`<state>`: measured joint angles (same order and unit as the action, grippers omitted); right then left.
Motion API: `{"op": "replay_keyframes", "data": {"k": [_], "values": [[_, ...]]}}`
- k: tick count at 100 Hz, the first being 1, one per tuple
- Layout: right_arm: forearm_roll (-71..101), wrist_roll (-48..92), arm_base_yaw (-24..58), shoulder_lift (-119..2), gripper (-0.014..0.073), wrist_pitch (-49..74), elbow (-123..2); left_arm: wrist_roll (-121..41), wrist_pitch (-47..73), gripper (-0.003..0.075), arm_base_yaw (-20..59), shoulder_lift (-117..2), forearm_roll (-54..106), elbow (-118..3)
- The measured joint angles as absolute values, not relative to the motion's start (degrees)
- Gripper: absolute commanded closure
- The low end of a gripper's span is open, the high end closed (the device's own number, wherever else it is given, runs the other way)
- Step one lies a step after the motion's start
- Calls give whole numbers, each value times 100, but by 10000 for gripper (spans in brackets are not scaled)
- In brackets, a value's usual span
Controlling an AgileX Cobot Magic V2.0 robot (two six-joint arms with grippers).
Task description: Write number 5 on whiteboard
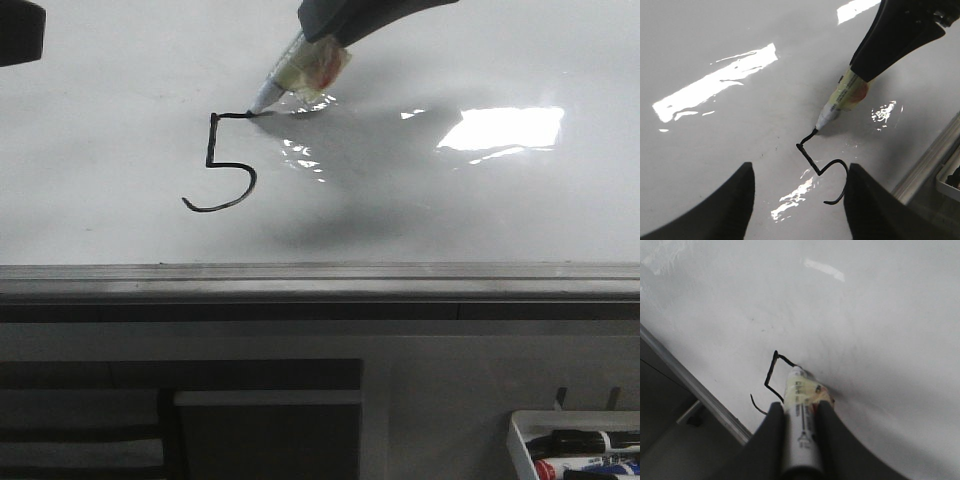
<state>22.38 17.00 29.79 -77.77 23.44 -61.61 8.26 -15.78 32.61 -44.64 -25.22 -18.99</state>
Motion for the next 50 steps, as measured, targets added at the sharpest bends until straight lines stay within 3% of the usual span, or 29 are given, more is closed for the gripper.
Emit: {"op": "replay_keyframes", "data": {"k": [50], "values": [[2067, 1729, 3195, -7676, 641, 2491, -6161, 826, -1593, 356, 3261, -4464, -2676, -1899]]}}
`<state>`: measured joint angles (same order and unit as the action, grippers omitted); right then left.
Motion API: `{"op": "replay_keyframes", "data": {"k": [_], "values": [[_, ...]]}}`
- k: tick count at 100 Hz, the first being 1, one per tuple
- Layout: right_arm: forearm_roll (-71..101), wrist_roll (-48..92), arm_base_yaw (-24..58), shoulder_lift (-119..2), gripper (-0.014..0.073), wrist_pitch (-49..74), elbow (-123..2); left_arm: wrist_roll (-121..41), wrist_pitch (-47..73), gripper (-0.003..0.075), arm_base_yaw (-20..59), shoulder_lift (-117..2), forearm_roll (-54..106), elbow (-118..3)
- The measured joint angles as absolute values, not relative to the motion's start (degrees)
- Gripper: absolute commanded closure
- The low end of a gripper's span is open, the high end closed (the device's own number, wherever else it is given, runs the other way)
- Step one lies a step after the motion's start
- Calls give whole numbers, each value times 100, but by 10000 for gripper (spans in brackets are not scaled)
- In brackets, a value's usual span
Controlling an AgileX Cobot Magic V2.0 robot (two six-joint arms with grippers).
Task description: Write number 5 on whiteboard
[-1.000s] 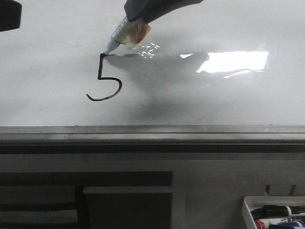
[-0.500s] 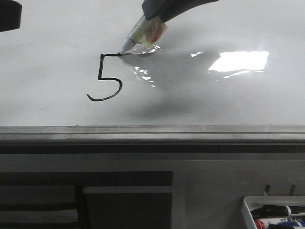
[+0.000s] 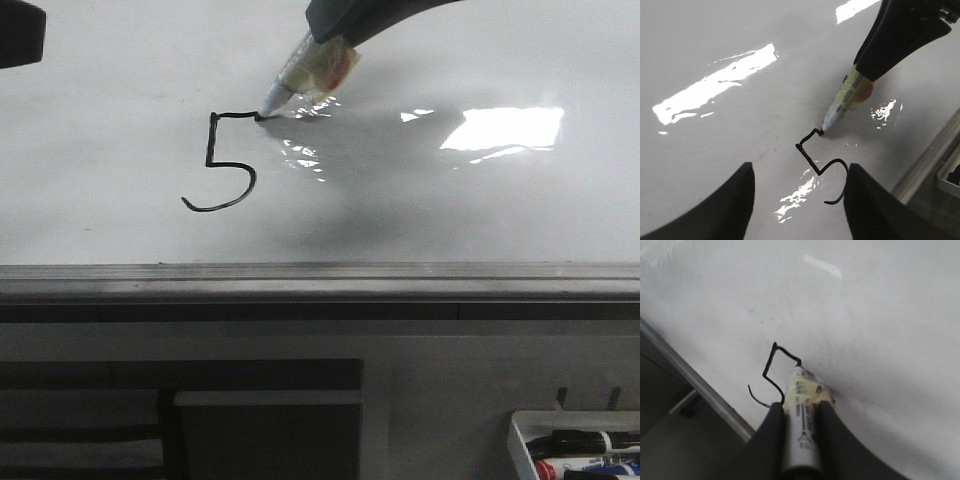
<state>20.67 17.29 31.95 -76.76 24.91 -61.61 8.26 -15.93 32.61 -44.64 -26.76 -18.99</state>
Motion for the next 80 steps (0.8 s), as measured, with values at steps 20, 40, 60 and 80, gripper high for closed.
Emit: {"op": "replay_keyframes", "data": {"k": [20, 40, 60, 80], "values": [[1801, 1866, 3884, -7524, 641, 2885, -6161, 826, -1862, 356, 3504, -4758, -3559, -1899], [1567, 1871, 4305, -7524, 641, 3106, -6161, 826, -2178, 356, 3817, -5531, -3734, -1899], [1529, 1871, 4484, -7524, 641, 3239, -6161, 826, -2470, 356, 3829, -6086, -3734, -2004], [1515, 1871, 4544, -7524, 641, 3394, -6161, 826, -2507, 377, 3829, -6272, -3734, -2126]]}}
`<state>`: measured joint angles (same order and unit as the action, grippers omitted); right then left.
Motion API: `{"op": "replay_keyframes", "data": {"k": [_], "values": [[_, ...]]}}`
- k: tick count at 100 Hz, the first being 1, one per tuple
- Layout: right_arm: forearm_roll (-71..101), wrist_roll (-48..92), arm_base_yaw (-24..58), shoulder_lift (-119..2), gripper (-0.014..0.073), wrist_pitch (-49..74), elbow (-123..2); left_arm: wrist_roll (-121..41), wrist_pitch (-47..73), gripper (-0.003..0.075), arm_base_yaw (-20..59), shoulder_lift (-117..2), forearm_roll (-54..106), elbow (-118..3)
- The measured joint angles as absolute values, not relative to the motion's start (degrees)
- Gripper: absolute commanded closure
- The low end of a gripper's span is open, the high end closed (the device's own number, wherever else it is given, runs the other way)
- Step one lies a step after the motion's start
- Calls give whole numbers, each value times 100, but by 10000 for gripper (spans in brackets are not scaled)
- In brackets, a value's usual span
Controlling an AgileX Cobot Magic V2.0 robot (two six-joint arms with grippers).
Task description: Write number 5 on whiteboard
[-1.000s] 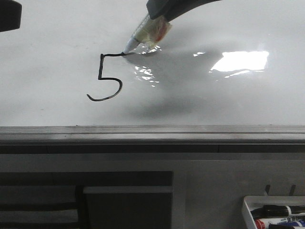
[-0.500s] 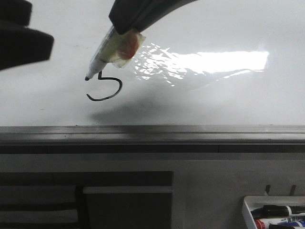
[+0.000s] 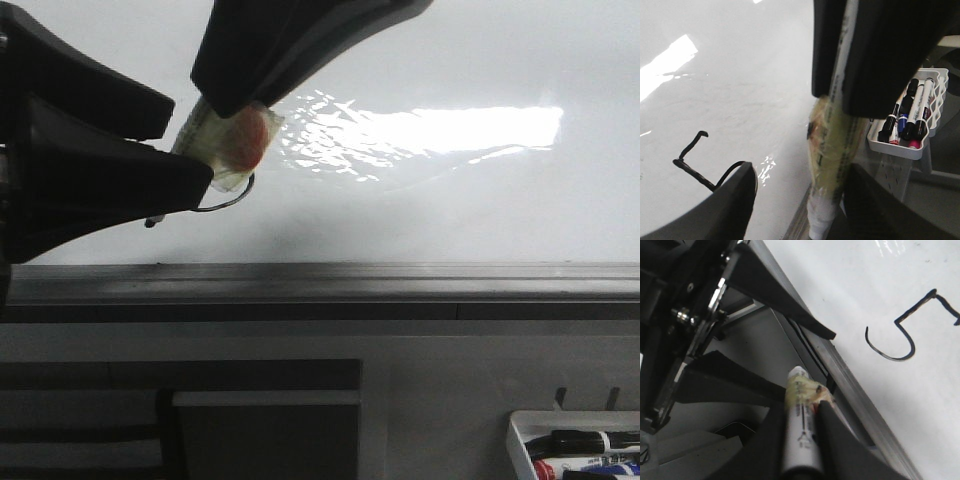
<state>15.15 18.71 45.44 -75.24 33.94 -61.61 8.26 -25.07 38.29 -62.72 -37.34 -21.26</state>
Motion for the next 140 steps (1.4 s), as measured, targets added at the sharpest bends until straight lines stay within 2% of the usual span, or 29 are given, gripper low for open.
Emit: {"op": "replay_keyframes", "data": {"k": [9, 21, 24, 58, 64, 71, 75, 76, 79, 84, 92, 107, 118, 140], "values": [[1571, 1895, 4544, -7524, 641, 3394, -6161, 826, -2507, 473, 3829, -6273, -3734, -2130], [1579, 1895, 4544, -7524, 641, 3329, -6161, 826, -2527, 709, 3841, -6273, -3912, -2130], [1579, 1895, 4544, -7524, 641, 3296, -6161, 826, -2542, 740, 3841, -6273, -3969, -2130], [1638, 1895, 4544, -7524, 624, 3313, -6161, 814, -2542, 741, 3841, -6273, -4125, -2130], [1663, 1895, 4544, -7524, 551, 3291, -6161, 814, -2542, 741, 3841, -6273, -4125, -2130], [1690, 1895, 4534, -7524, 374, 3220, -6161, 814, -2546, 741, 3841, -6273, -4104, -2130], [1739, 1895, 4534, -7524, 232, 3171, -6161, 827, -2546, 741, 3841, -6273, -4054, -2130], [1752, 1895, 4534, -7524, 232, 3165, -6161, 827, -2546, 741, 3841, -6273, -4026, -2140], [1802, 1895, 4534, -7524, 146, 3138, -6161, 827, -2546, 741, 3841, -6273, -3952, -2140], [1860, 1895, 4534, -7524, 69, 3026, -6161, 827, -2458, 741, 3841, -6273, -3760, -2143], [1842, 1895, 4534, -7487, 75, 2820, -6161, 827, -2096, 741, 3841, -6273, -3071, -2143], [1615, 1895, 4407, -7297, 171, 2708, -6161, 827, -1272, 741, 3733, -6002, -682, -2143], [1564, 1895, 4366, -7143, 209, 2672, -6161, 827, -962, 741, 3506, -5834, 873, -2143], [1564, 1895, 4366, -7075, 215, 2672, -6161, 847, -426, 741, 3109, -6043, 1939, -2320]]}}
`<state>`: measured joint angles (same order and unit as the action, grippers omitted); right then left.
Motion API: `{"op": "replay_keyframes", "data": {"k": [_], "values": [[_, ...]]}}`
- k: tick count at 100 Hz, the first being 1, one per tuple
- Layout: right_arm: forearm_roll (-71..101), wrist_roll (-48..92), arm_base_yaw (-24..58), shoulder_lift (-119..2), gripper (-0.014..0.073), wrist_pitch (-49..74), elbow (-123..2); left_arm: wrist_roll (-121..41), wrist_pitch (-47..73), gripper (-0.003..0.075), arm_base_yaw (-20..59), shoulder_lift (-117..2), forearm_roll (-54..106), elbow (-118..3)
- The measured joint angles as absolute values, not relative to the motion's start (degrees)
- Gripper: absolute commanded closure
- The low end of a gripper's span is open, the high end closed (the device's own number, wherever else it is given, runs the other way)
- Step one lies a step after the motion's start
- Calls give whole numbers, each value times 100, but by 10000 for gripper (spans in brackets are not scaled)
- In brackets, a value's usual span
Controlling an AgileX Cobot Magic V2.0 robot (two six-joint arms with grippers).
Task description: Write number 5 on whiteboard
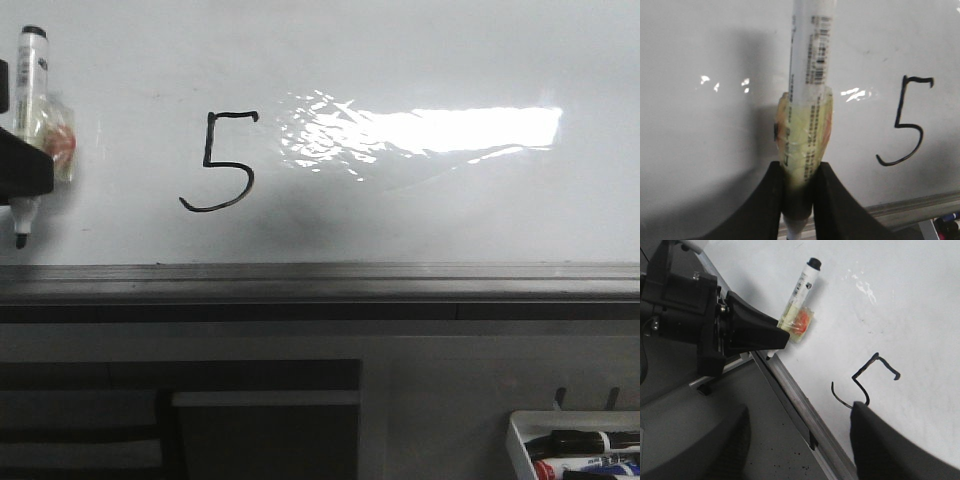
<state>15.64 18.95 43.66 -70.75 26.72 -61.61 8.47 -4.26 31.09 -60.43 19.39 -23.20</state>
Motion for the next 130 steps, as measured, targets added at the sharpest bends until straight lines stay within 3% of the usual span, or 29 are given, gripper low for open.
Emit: {"op": "replay_keyframes", "data": {"k": [51, 58, 73, 80, 115, 122, 130], "values": [[1607, 1895, 4366, -7075, 215, 2691, -6161, 847, -365, 737, 3083, -6761, 1521, -2746], [1619, 1895, 4366, -7075, 214, 2691, -6161, 847, -422, 689, 3083, -6785, 1508, -2746], [1642, 1895, 4366, -7075, 214, 2707, -6161, 847, -533, 454, 3083, -6810, 1497, -2757], [1642, 1895, 4366, -7075, 215, 2705, -6161, 847, -567, 389, 3083, -6822, 1497, -2766], [1642, 1895, 4357, -7075, 216, 2727, -6161, 858, -687, 374, 3083, -6738, 1497, -2779], [1642, 1895, 4357, -7075, 260, 2714, -6161, 858, -625, 374, 3083, -6645, 1497, -2779], [1642, 1895, 4357, -7063, 417, 2619, -6150, 858, -479, 372, 3083, -6466, 1497, -2766]]}}
